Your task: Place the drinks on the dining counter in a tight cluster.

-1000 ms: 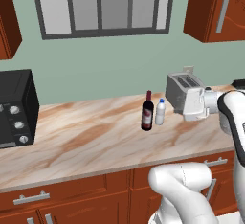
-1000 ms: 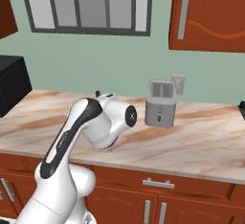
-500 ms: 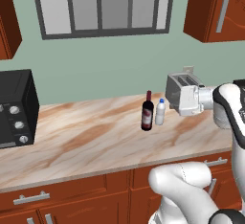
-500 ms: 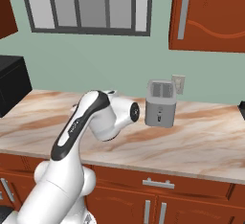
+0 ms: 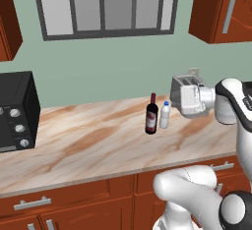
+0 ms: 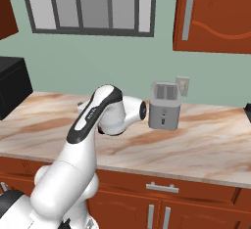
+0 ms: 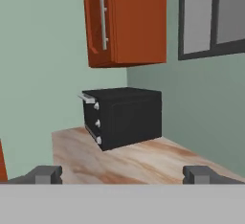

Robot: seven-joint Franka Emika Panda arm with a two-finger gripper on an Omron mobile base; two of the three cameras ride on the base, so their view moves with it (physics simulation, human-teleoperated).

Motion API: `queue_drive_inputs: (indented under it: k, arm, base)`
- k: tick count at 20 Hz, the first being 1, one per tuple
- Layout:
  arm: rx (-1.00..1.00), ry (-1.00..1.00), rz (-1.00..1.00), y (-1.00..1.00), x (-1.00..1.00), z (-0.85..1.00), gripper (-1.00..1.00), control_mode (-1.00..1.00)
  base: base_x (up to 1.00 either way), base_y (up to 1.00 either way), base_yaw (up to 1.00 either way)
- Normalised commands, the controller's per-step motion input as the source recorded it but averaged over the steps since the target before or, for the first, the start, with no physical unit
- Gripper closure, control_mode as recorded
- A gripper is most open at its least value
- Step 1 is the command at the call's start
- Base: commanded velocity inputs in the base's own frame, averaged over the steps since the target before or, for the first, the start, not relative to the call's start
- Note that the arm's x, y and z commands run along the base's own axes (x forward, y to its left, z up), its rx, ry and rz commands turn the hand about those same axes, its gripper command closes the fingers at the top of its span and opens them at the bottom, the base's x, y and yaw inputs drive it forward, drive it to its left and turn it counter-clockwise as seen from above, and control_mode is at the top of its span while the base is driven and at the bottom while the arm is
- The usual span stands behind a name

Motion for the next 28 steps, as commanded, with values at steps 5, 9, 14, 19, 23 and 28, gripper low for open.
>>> queue_drive_inputs:
  k: [5, 9, 14, 19, 23, 28]
  arm:
    - [0.0, 0.0, 0.01, 0.07, 0.2, -0.02, -1.0, -1.0]
    - [0.0, 0.0, 0.0, 0.06, 0.14, -0.09, -1.0, -1.0]
    - [0.0, 0.0, 0.0, 0.05, 0.11, -0.14, -1.0, -1.0]
    - [0.0, -0.02, 0.0, 0.0, 0.07, -0.1, -1.0, -1.0]
    - [0.0, -0.02, 0.0, 0.0, 0.09, -0.08, -1.0, -1.0]
    - [0.0, 0.0, 0.0, 0.0, 0.1, -0.08, -1.0, -1.0]
  base:
    - [0.0, 0.0, 0.0]
    - [0.0, 0.0, 0.0]
    - [0.0, 0.0, 0.0]
    - [0.0, 0.0, 0.0]
    - [0.0, 0.0, 0.0]
    - [0.0, 0.0, 0.0]
